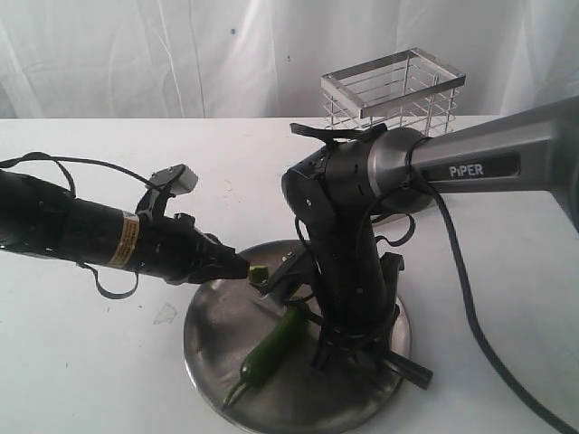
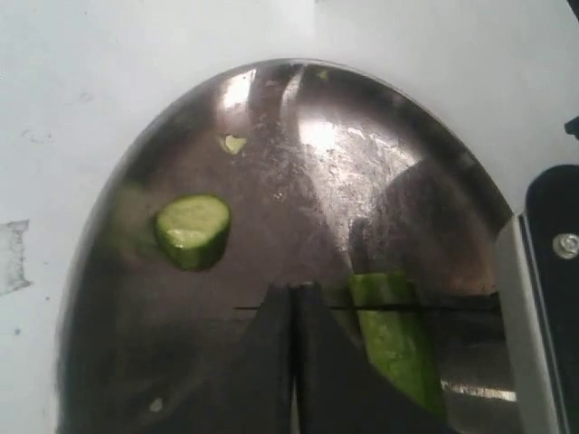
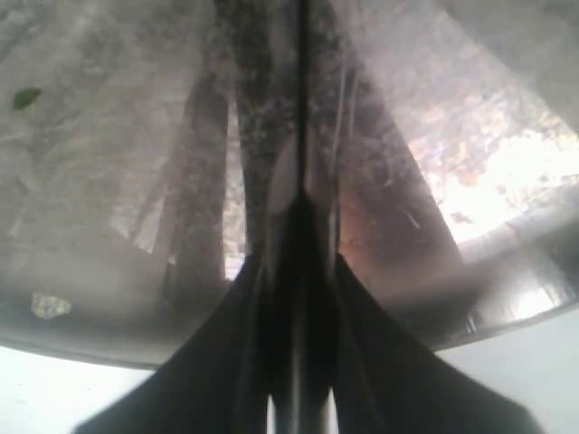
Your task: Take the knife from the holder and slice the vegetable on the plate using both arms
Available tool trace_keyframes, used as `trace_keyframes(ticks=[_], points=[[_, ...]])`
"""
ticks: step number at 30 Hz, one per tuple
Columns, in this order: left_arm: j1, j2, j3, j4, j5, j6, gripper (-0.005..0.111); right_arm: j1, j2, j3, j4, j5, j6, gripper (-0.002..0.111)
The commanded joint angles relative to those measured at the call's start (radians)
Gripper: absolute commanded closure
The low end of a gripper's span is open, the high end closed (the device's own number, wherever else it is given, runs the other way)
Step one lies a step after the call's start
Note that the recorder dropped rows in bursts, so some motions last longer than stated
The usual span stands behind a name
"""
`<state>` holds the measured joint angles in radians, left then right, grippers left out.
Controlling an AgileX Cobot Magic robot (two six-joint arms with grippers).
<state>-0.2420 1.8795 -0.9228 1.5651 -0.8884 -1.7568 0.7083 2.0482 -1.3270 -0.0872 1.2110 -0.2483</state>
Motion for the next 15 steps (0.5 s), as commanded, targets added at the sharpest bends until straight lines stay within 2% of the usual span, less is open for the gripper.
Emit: trace_keyframes(ticks=[1, 6, 15], points=[[-0.044, 0.01, -0.003, -0.038, 0.023, 0.045, 0.107, -0.002, -0.013, 0.001, 0.006, 0.01, -0.015, 0.108], [-0.087, 0.03, -0.004, -0.075, 0.072, 0.063, 0.107, -0.002, -0.013, 0.001, 0.006, 0.01, -0.015, 0.108], [-0.104, 0.085, -0.004, -0.07, 0.075, 0.064, 0.107, -0.002, -0.013, 0.001, 0.006, 0.01, -0.015, 0.108]])
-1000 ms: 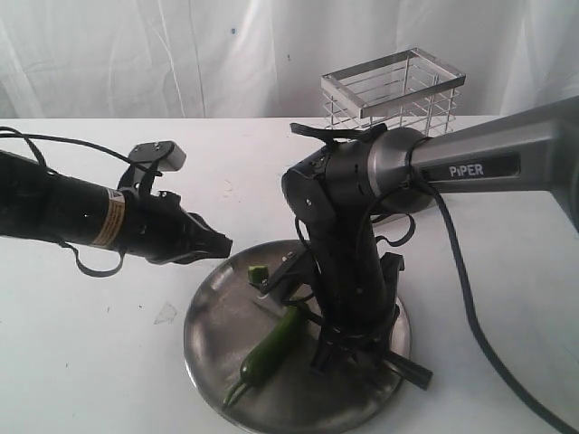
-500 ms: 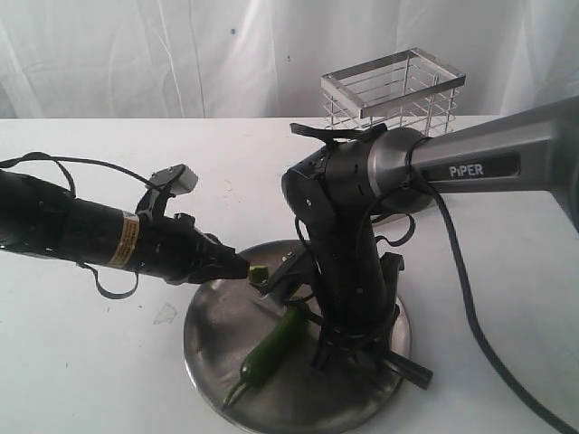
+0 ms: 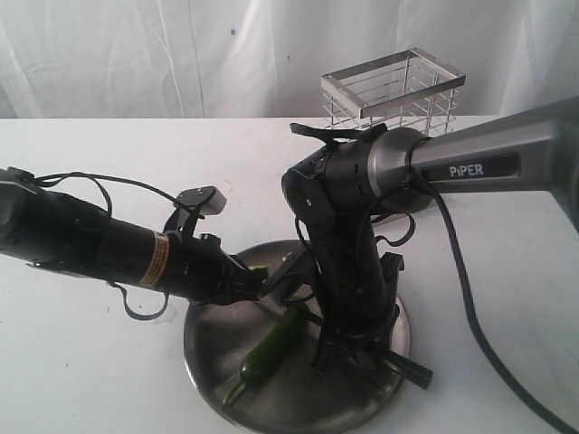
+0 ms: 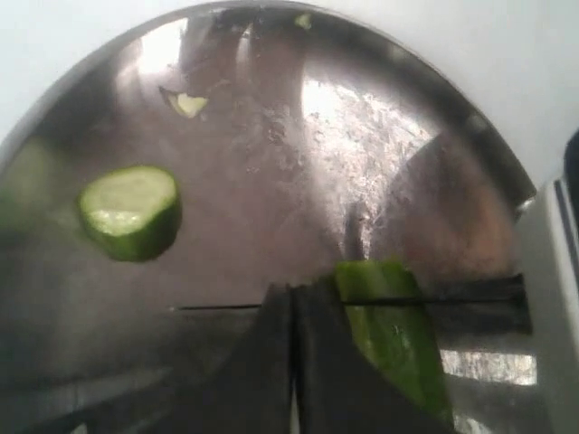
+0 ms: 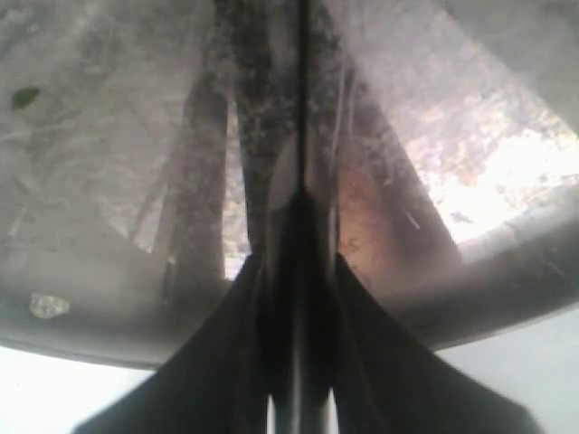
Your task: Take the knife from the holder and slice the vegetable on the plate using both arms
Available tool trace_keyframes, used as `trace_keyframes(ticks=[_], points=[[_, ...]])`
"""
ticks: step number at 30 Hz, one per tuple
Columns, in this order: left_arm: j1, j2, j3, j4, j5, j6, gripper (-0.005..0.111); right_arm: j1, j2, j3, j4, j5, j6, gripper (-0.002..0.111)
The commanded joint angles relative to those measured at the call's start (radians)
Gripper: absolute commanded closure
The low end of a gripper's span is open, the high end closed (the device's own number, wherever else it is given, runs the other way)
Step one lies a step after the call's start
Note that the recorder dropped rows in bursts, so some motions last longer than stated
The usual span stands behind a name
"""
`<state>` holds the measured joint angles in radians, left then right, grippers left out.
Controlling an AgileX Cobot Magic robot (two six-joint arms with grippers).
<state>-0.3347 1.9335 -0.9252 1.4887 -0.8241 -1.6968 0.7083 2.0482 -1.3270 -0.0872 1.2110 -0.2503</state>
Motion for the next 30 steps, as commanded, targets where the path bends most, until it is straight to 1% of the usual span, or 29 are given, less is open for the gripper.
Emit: trace_keyframes(ticks=[1, 4, 10, 24, 30], points=[[-0.016, 0.041, -0.002, 0.007, 0.01, 0.004, 0.107, -0.002, -0.013, 0.001, 0.006, 0.01, -0.012, 0.108], [-0.028, 0.071, -0.002, -0.006, 0.021, 0.021, 0.107, -0.002, -0.013, 0.001, 0.006, 0.01, -0.014, 0.108], [-0.03, 0.104, -0.002, -0.03, 0.054, 0.035, 0.107, -0.002, -0.013, 0.001, 0.006, 0.01, -0.014, 0.108], [-0.03, 0.109, -0.002, -0.038, 0.084, 0.056, 0.107, -0.002, -0.031, 0.002, 0.042, 0.01, 0.002, 0.108], [-0.03, 0.109, -0.002, -0.049, 0.084, 0.057, 0.107, -0.002, -0.031, 0.042, 0.074, 0.01, 0.002, 0.108]])
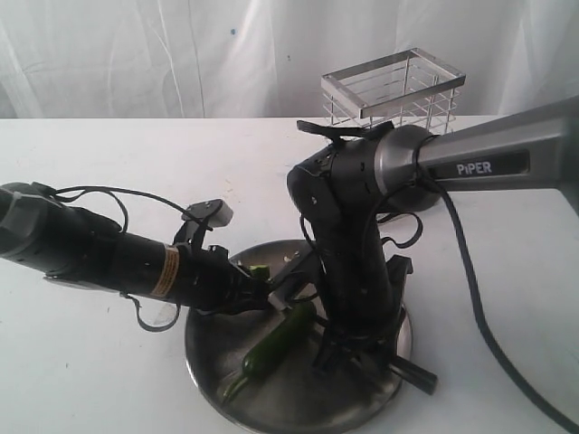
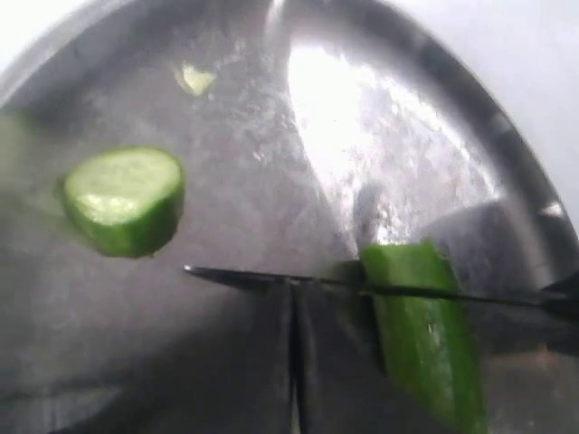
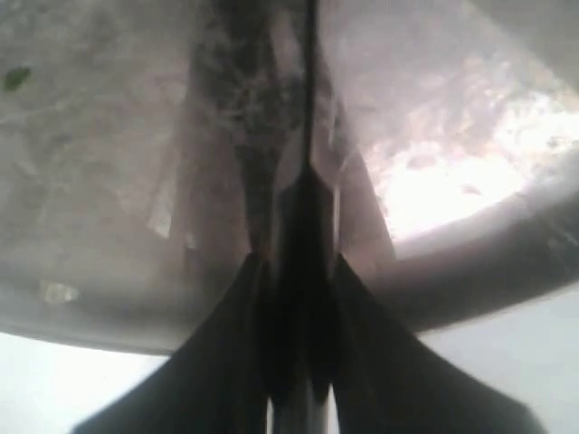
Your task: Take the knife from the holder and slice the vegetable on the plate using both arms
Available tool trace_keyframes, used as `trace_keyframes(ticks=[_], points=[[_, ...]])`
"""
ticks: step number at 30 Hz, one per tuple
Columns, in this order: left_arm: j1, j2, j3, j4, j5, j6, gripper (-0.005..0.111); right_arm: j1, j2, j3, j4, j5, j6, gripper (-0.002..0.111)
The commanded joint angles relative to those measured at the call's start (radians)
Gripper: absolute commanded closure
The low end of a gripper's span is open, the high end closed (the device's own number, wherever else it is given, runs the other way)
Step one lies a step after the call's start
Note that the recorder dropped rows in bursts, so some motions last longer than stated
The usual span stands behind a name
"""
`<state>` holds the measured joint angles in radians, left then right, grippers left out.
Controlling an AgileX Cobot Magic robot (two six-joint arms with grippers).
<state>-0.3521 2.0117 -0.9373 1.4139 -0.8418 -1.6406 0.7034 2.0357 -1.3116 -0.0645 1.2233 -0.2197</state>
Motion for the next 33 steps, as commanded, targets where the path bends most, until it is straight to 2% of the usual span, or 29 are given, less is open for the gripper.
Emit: trace_keyframes(ticks=[1, 9, 11, 14, 19, 22, 26, 29, 33], points=[[-0.013, 0.031, 0.01, 0.024, 0.102, 0.001, 0.107, 0.003, -0.019, 0.036, 0.051, -0.002, -0.028, 0.108], [-0.003, 0.017, 0.009, 0.037, 0.051, 0.001, 0.106, 0.003, -0.019, 0.045, 0.038, -0.002, -0.028, 0.108], [0.027, -0.025, 0.008, 0.121, 0.043, -0.006, 0.097, 0.003, -0.019, 0.045, 0.038, -0.002, -0.028, 0.108], [0.105, -0.118, 0.008, 0.309, 0.036, -0.121, 0.08, 0.003, -0.019, 0.045, 0.036, -0.002, -0.028, 0.108], [0.118, -0.174, 0.019, 0.331, -0.096, -0.129, 0.063, 0.003, -0.019, 0.045, 0.027, -0.002, -0.028, 0.108], [0.085, -0.174, 0.019, 0.331, -0.188, -0.135, 0.058, 0.003, -0.019, 0.045, 0.021, -0.002, -0.028, 0.108], [-0.007, -0.174, 0.079, 0.331, -0.117, -0.106, 0.057, 0.003, -0.019, 0.045, 0.011, -0.002, -0.028, 0.108], [-0.019, -0.174, 0.121, 0.331, -0.066, -0.086, 0.053, 0.003, -0.019, 0.045, 0.011, -0.002, -0.028, 0.108], [-0.025, -0.174, 0.129, 0.331, -0.07, -0.086, 0.052, 0.003, -0.019, 0.045, 0.008, -0.002, -0.028, 0.108]])
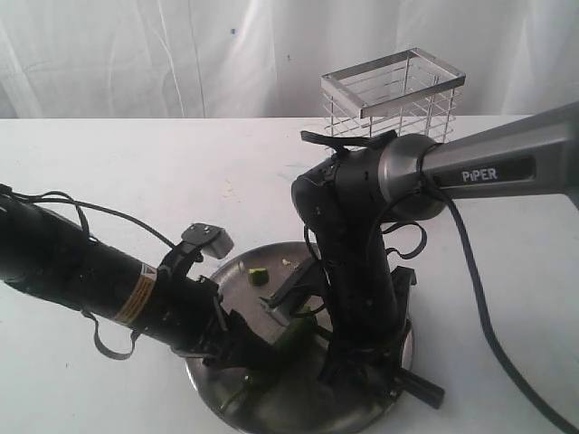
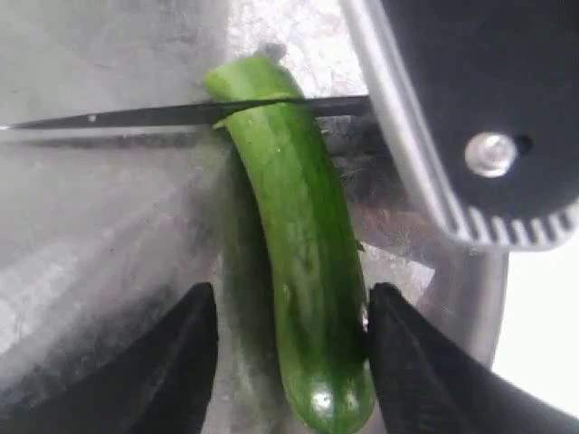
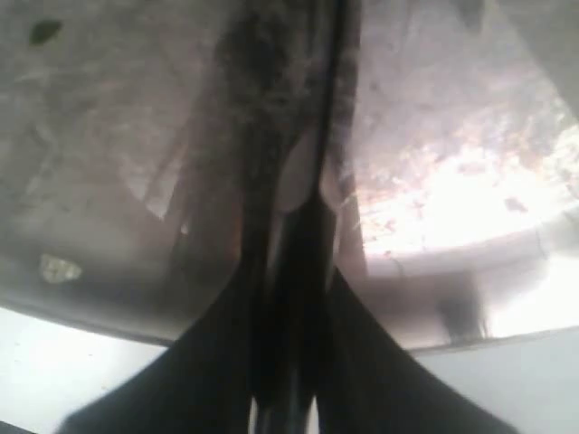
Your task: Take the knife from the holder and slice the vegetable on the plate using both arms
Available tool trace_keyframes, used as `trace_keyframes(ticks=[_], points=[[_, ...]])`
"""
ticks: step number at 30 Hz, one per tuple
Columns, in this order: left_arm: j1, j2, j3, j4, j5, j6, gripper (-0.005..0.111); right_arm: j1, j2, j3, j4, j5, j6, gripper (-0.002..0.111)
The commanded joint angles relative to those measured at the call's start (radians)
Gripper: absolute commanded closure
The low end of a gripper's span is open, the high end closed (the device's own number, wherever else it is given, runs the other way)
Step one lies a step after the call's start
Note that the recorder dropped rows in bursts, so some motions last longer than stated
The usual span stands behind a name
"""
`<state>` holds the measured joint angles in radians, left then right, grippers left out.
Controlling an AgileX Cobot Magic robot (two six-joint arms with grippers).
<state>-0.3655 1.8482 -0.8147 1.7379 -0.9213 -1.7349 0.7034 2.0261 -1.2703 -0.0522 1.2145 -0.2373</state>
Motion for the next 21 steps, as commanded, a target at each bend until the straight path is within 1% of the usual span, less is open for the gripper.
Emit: trace_keyframes(ticks=[1, 5, 9, 16, 18, 21], points=[[-0.02, -0.01, 0.006, 0.007, 0.009, 0.013, 0.052, 0.003, -0.009, 0.004, -0.004, 0.007, -0.011, 0.108], [-0.081, -0.01, 0.006, 0.007, 0.045, 0.015, 0.052, 0.003, -0.009, 0.004, -0.004, 0.007, -0.011, 0.108], [-0.135, -0.01, 0.006, 0.007, 0.113, 0.013, 0.052, 0.003, -0.009, 0.004, -0.004, 0.007, -0.011, 0.108], [-0.146, -0.01, 0.006, 0.006, 0.264, -0.029, 0.052, 0.003, -0.009, 0.004, -0.004, 0.007, -0.007, 0.108], [-0.146, -0.01, 0.006, -0.001, 0.296, -0.04, 0.056, 0.003, -0.009, 0.004, -0.004, 0.007, -0.007, 0.108], [-0.146, -0.01, 0.006, -0.028, 0.313, -0.041, 0.066, 0.003, -0.009, 0.004, -0.004, 0.007, -0.005, 0.108]])
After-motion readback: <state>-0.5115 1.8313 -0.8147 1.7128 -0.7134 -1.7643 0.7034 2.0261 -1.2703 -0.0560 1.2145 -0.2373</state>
